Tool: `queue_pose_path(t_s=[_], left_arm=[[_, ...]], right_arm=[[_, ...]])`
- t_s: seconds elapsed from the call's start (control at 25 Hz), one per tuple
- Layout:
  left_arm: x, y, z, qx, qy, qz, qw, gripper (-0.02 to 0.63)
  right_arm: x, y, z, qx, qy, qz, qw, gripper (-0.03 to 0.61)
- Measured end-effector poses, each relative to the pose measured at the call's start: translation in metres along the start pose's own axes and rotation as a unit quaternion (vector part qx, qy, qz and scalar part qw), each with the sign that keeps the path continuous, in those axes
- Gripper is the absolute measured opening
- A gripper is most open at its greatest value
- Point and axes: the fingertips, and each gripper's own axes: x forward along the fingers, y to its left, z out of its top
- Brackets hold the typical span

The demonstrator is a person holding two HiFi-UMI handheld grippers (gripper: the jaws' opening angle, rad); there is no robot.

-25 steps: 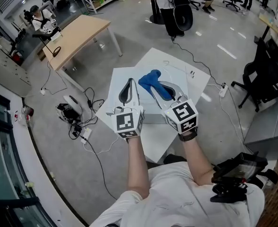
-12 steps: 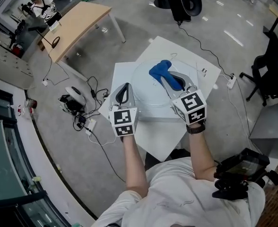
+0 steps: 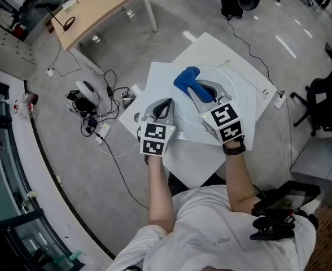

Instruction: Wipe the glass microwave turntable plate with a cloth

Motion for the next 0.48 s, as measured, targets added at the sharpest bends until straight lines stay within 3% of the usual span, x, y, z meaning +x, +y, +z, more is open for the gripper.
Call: queue_pose_path(t_s=[0.32,0.48], left_arm=[[0.019,-0.007,-0.017,0.004,0.051,-0.057,0.9971,0.002],[0.024,-0.013,-0.025,0.032,0.091,-0.079,0.9922,0.001]], right_arm=[[0.042,0.029,-0.022,-0.047,0.093,0.069,0.992,0.063],[0.058,0.034,-0.042,-0.12,0.172,0.098,0.973,0.063]])
